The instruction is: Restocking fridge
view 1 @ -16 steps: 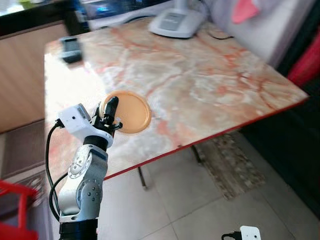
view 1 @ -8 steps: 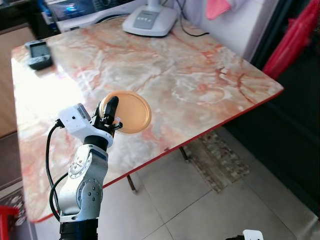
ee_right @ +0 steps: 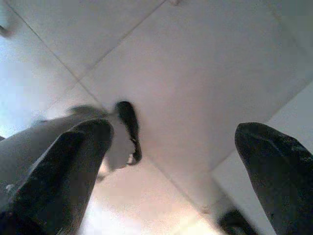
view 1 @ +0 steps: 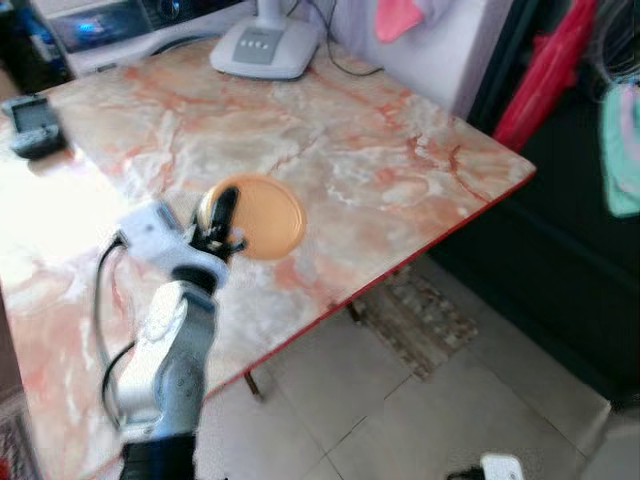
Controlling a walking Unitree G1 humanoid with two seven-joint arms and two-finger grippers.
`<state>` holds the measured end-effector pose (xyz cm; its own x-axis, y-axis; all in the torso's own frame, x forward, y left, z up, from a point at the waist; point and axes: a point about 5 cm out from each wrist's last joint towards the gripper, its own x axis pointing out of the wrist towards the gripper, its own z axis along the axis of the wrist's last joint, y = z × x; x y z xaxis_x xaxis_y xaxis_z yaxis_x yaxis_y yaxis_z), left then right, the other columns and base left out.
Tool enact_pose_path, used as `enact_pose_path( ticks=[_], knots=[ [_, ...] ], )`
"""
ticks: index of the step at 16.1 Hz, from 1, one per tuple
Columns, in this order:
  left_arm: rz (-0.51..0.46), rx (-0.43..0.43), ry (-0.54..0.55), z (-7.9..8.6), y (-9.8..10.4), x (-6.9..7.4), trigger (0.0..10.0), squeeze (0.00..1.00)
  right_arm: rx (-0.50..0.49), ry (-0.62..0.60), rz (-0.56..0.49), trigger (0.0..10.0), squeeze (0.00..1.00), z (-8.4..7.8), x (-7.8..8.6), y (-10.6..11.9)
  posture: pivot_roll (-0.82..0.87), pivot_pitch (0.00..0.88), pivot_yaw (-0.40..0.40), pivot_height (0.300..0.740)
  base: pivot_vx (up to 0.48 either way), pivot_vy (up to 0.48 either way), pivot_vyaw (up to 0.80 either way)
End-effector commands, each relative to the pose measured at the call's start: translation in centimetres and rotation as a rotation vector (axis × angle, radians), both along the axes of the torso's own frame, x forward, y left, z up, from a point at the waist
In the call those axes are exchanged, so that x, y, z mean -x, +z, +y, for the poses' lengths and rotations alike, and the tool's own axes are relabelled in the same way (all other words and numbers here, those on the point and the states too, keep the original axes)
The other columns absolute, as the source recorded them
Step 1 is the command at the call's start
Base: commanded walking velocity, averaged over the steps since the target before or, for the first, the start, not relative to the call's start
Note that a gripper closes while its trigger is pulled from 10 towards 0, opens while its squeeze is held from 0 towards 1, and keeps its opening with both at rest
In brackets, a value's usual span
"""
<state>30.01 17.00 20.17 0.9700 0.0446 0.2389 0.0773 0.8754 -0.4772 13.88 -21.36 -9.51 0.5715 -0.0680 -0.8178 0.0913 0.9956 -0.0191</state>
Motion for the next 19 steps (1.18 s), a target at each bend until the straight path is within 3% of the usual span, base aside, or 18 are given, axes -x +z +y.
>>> enact_pose_path(
  ticks=[1,19],
  knots=[
    [-0.031,-0.007,-0.01,-0.53,0.78,-0.08,10.0,0.0,-0.002,-0.011,0.043,10.0,0.0,-0.17,1.19,-0.42,0.06,0.17,0.031,0.74,0.0,0.292,-0.78],
    [-0.03,-0.028,-0.067,-1.12,0.73,-0.15,10.0,0.0,-0.007,-0.015,0.045,10.0,0.0,0.26,0.86,-0.43,0.07,0.167,0.052,0.74,0.0,0.014,-0.79]
  ],
)
